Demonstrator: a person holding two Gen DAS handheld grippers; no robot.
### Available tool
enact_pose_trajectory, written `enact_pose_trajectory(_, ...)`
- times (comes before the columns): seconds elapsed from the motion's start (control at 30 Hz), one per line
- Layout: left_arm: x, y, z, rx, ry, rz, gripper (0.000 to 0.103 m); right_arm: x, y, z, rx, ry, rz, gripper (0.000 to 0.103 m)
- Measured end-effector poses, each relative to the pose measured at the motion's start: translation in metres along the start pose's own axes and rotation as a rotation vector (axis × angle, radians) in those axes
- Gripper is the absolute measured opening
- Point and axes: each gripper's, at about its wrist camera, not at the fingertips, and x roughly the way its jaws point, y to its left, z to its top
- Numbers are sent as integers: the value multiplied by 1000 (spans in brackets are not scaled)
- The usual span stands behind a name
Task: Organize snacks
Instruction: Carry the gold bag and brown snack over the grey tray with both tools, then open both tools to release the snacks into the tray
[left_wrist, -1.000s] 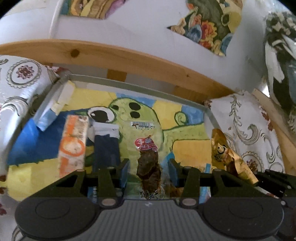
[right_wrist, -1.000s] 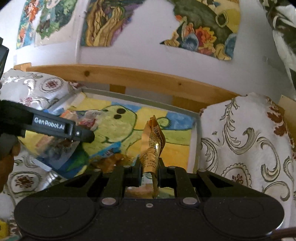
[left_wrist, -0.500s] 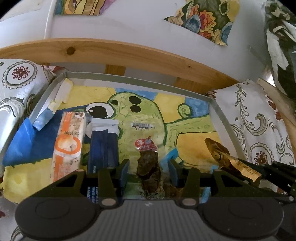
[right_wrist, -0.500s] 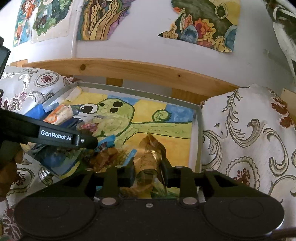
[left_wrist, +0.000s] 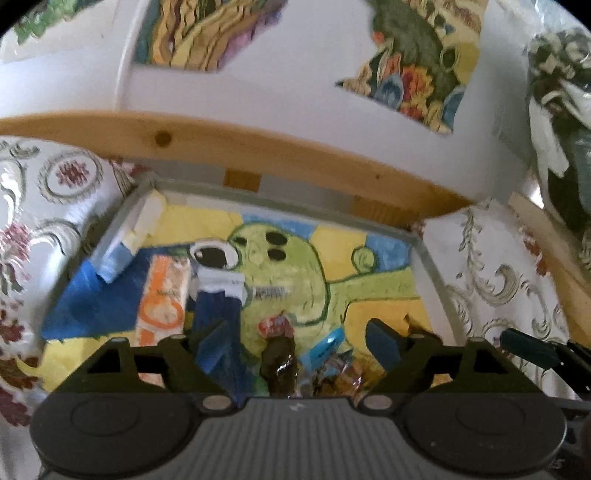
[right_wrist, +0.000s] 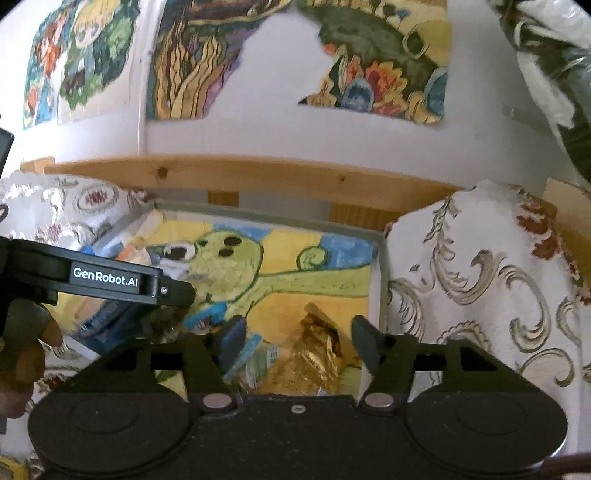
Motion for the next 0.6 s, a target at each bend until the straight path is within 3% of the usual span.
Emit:
enact_pose_trajectory(0.23,-42,-1,6,-13,-96,23,102,-41,-8,13,53,-86,-14,85)
enact_pose_trajectory(0.6,-120,-3,-2,15,-191,56,102,-116,-7,23,86,-198,3,99)
